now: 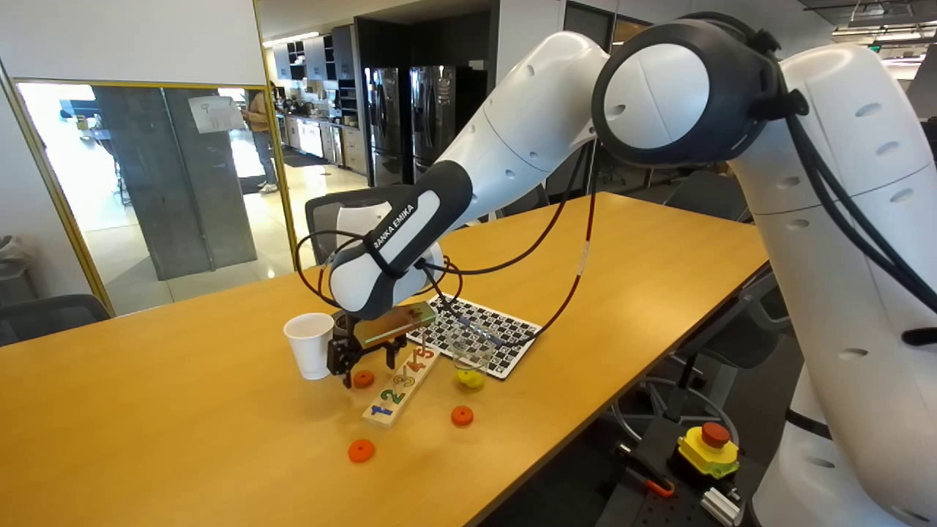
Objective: Put the yellow discs on the table and then put the orange discs in the cup
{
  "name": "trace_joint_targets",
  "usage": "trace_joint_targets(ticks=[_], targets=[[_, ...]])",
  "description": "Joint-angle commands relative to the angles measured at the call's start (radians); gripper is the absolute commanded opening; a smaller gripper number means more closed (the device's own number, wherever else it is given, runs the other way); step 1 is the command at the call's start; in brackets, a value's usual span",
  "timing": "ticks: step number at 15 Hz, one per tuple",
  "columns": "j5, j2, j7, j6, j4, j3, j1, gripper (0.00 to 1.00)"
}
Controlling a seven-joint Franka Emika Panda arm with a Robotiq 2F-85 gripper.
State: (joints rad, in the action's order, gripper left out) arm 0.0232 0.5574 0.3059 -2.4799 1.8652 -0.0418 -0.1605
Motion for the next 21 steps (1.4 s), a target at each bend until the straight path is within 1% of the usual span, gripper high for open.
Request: trace_joint_targets(ticks=[1, 8, 9, 10, 14, 15, 17, 18, 19, 21], targets=[[-0.007, 0.011, 0.005, -0.016, -0.022, 0.013, -0.015, 1.0], [-0.006, 0.023, 0.002, -0.015, -0.036, 0.013, -0.016, 1.0], [-0.005, 0.025, 0.002, -0.015, -0.038, 0.014, -0.016, 0.75], [-0.005, 0.027, 0.002, -0.015, -0.039, 0.013, -0.016, 0.74], [-0.005, 0.031, 0.004, -0.01, -0.044, 0.015, -0.017, 0.42], [-0.002, 0.029, 0.008, -0.004, -0.047, 0.018, -0.019, 0.36], [0.019, 0.024, 0.051, 0.007, -0.05, 0.045, -0.039, 0.21], [0.016, 0.017, 0.057, 0.012, -0.046, 0.048, -0.04, 0.18], [0.02, 0.007, 0.077, 0.013, -0.039, 0.06, -0.047, 0.21], [0.026, -0.028, 0.144, 0.014, -0.013, 0.093, -0.065, 0.21]])
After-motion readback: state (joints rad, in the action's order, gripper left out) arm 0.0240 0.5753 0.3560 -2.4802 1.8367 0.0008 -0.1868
